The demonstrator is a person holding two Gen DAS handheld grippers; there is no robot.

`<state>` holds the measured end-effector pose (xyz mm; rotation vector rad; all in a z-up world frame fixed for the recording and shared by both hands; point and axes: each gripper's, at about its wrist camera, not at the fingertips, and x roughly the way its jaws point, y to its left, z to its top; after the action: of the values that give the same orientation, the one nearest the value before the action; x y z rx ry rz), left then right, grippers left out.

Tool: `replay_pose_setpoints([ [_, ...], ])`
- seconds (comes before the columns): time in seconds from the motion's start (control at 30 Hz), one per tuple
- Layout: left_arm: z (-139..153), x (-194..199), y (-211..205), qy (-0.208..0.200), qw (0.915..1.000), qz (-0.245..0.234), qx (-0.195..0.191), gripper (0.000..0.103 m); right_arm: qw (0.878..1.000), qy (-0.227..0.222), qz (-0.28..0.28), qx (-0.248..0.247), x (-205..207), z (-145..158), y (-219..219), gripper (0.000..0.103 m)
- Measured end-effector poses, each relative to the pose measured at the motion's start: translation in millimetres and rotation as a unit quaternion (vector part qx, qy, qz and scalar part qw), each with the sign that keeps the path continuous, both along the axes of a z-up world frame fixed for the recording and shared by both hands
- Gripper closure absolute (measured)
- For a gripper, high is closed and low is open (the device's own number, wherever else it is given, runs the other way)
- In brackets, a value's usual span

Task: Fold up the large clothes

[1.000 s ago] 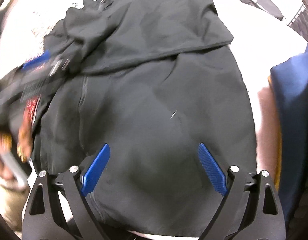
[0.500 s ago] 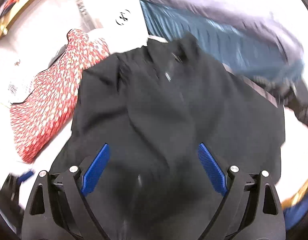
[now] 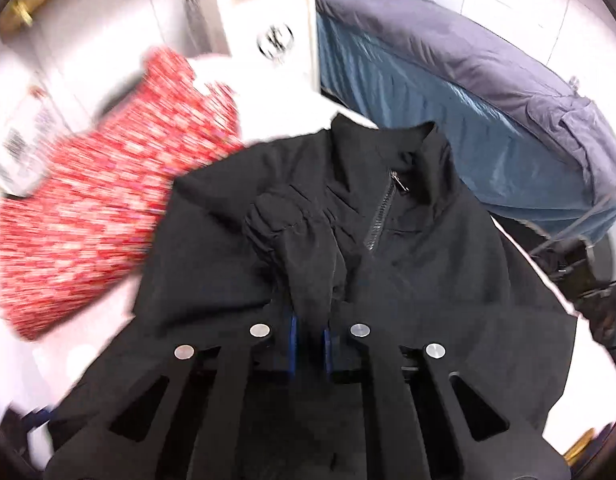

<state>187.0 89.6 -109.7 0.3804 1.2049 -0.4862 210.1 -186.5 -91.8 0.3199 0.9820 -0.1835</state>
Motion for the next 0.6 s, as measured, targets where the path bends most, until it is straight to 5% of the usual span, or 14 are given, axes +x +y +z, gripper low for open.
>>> replay_pose_setpoints([
  [0.17,1,6,-24,0.003,0.9998,-0.018,-0.011,0.007,0.997,-0.028,0.03,0.065,-101,16,-4,0.094],
  [0.3,0,5,-41,0.006,0.9993,-0.034,-0.015,0.007,0.993,0.03,0.05,0.099,-172,-9,-1,0.093],
  [0.43,-3,-3,-53,0.015,0.9987,-0.047,-0.013,0.007,0.984,0.115,-0.003,0.135,-227,-61,-4,0.093],
  [0.6,-7,-19,-60,0.026,0.9976,-0.064,-0.003,0.007,0.957,0.152,-0.124,0.215,-267,-100,-15,0.092],
])
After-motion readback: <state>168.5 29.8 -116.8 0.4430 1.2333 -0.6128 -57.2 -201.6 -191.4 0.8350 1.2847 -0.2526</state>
